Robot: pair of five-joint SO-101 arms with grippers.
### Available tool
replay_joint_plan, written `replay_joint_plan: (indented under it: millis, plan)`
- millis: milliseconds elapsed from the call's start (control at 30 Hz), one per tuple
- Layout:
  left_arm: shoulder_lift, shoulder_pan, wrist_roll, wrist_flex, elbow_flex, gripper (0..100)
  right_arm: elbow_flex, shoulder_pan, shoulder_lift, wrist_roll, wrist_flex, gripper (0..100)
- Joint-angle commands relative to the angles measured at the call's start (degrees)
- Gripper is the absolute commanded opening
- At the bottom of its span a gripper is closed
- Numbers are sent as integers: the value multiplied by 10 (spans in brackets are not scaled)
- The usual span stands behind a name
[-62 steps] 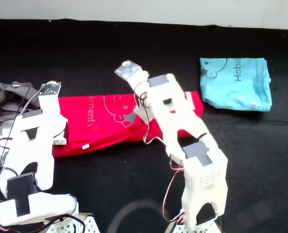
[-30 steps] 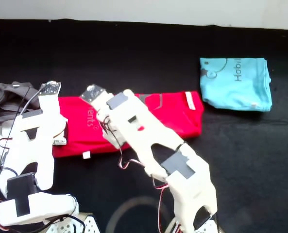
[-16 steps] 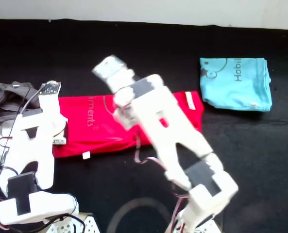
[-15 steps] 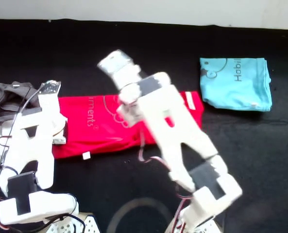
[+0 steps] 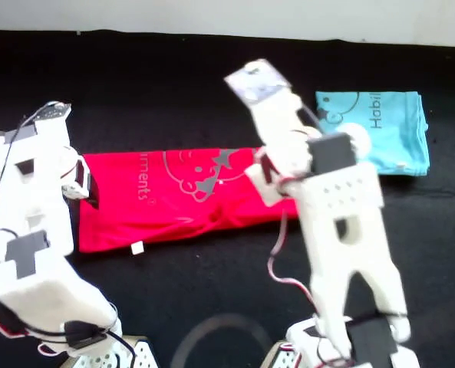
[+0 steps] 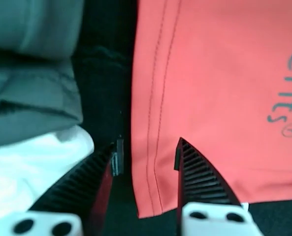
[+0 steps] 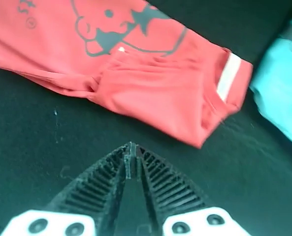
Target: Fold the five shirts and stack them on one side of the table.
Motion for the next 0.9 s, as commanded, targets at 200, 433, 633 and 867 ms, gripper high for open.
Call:
replay_joint_plan:
  millis: [200, 433, 633, 867]
  plan:
    - [49, -4, 1, 63, -114, 184, 171, 118, -148, 59, -44, 7]
    - [127, -4, 0, 12, -125, 185, 336, 159, -237, 78, -129, 7]
    - [211, -4, 0, 60, -226, 180, 435, 190, -285, 95, -145, 7]
    - [248, -4, 3, 148, -373, 7, 626, 291, -306, 92, -305, 7]
